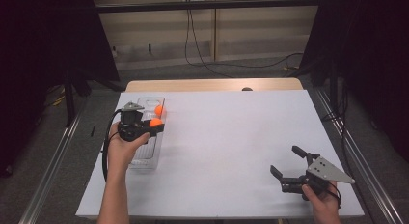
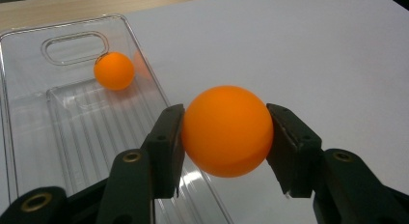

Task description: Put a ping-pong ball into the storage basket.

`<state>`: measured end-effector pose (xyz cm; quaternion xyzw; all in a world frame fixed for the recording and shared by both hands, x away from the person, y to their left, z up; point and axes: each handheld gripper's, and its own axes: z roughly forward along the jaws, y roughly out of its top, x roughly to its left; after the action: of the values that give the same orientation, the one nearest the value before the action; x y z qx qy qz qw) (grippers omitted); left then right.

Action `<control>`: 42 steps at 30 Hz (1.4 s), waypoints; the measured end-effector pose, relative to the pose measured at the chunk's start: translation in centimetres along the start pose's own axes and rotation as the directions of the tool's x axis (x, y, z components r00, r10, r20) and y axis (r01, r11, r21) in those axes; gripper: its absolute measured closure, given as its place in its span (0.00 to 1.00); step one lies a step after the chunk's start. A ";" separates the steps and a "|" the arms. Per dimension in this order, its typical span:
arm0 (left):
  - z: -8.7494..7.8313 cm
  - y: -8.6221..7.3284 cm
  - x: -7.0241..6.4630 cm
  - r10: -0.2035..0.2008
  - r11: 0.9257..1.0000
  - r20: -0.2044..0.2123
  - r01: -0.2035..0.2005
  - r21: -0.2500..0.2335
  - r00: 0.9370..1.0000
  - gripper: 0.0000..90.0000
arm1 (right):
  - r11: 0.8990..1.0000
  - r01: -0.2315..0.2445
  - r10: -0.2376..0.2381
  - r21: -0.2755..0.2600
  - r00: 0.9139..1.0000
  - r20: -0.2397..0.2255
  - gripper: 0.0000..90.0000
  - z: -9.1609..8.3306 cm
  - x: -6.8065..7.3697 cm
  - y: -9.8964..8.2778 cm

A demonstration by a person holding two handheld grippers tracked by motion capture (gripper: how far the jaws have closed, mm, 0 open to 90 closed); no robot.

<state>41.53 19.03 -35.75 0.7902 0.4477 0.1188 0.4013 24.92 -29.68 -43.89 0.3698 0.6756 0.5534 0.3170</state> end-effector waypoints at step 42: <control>-0.1 -0.7 1.4 -0.026 1.000 -0.057 0.025 -0.006 0.998 0.57 | 1.000 0.001 -0.001 0.001 1.000 -0.002 0.01 0.0 0.0 0.0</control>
<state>41.84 20.40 -36.43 0.7796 0.4688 0.1375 0.3918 24.93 -29.64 -43.89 0.3692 0.6765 0.5532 0.3164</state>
